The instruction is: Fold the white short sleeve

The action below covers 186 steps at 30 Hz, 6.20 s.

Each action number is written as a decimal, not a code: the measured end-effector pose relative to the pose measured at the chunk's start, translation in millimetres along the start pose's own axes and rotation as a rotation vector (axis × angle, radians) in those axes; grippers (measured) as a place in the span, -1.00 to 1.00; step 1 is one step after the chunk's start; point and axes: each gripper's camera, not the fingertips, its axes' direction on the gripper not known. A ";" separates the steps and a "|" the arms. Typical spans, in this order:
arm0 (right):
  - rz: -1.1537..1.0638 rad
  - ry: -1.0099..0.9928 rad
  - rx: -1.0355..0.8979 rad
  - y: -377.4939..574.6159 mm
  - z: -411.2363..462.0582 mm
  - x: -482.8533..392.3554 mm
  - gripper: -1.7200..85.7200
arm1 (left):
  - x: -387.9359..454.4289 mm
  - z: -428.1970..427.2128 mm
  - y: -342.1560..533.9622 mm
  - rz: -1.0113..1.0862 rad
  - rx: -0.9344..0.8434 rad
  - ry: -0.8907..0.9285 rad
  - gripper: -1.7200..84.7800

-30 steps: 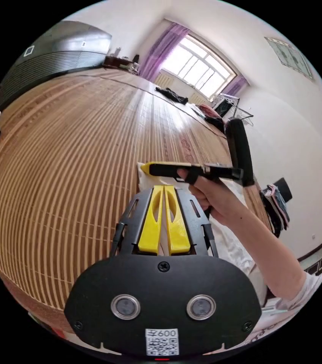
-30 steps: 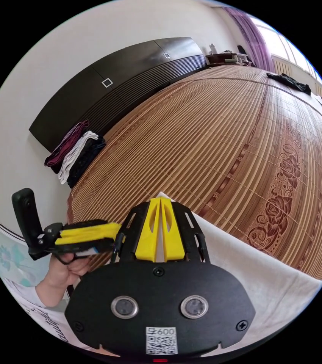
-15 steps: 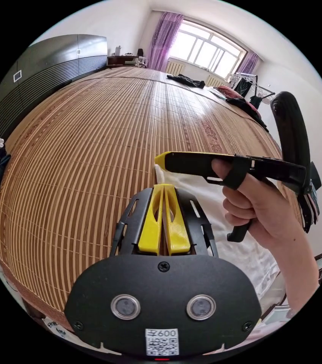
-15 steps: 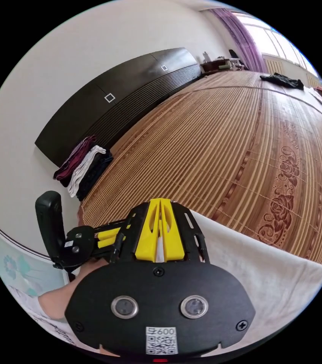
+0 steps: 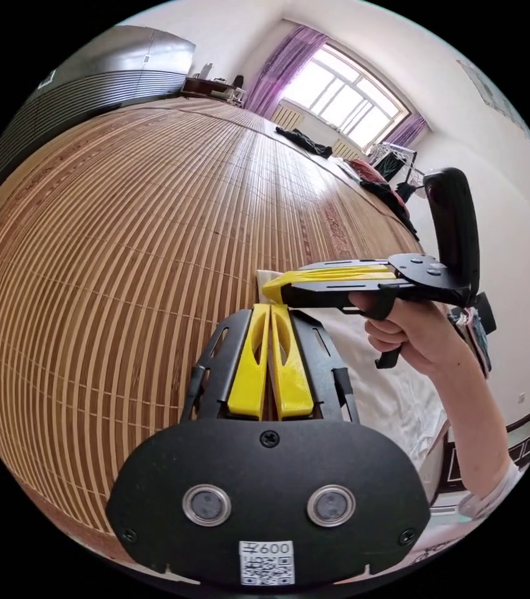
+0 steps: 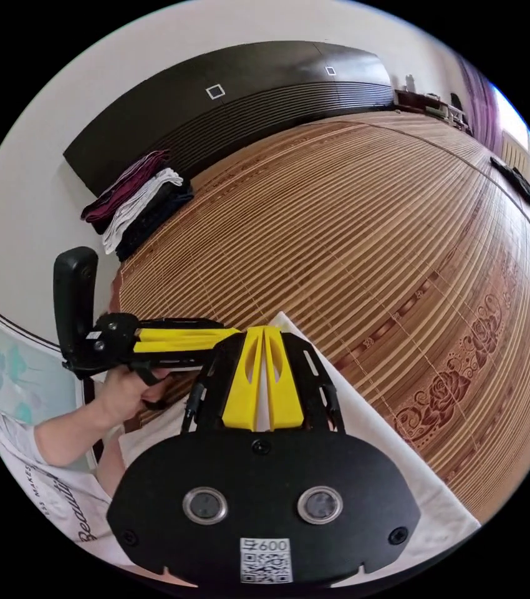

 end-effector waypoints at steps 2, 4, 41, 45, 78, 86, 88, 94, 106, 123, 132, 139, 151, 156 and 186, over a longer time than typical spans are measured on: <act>0.059 -0.003 0.043 -3.1 -1.5 2.2 -0.98 | 17.7 9.9 4.3 0.042 -0.002 -0.075 -0.96; 0.067 0.024 0.055 -5.5 -3.9 -5.4 -0.98 | 28.0 18.1 8.0 0.066 -0.003 -0.119 -0.96; 0.021 0.114 0.091 -25.7 -122.9 -159.4 -0.98 | 23.1 199.0 24.4 0.188 -0.104 -0.224 -0.95; 0.171 0.088 0.137 -12.0 -165.5 -138.0 -0.98 | 25.0 207.4 35.9 0.232 -0.088 -0.268 -0.95; 0.368 0.018 0.156 61.7 -432.1 -197.6 -0.98 | -54.4 219.4 50.9 0.237 -0.057 -0.283 -0.94; 0.558 0.243 0.187 124.5 -528.0 -192.4 -0.98 | -70.4 214.3 48.2 0.248 -0.054 -0.302 -0.94; 0.586 0.215 0.208 131.0 -539.2 -195.5 -0.98 | -74.9 212.8 47.3 0.247 -0.054 -0.300 -0.94; 0.595 0.259 0.242 129.7 -553.2 -231.7 -0.98 | -85.9 208.7 45.2 0.252 -0.053 -0.308 -0.94; 0.634 0.398 0.441 150.3 -592.0 -326.7 -0.98 | -104.5 201.6 42.0 0.264 -0.050 -0.329 -0.94; 0.514 0.480 0.288 145.5 -558.7 -410.5 -0.98 | -118.1 194.1 39.4 0.301 -0.043 -0.398 -0.94; 0.478 0.428 0.223 155.7 -549.7 -441.0 -0.98 | -137.1 183.8 32.0 0.285 -0.045 -0.365 -0.94; 0.620 0.385 0.383 198.0 -572.5 -439.4 -0.98 | -150.8 175.5 26.2 0.272 -0.043 -0.340 -0.94; 0.449 0.349 0.141 223.7 -546.5 -475.5 -0.98 | -154.9 165.4 20.0 0.283 -0.041 -0.359 -0.94; 0.444 0.320 0.229 247.4 -558.3 -491.2 -0.98 | -154.9 160.9 17.4 0.283 -0.041 -0.360 -0.94; 0.502 0.393 0.079 369.7 -478.7 -501.1 -0.98 | -92.0 112.4 -2.4 0.287 -0.041 -0.365 -0.94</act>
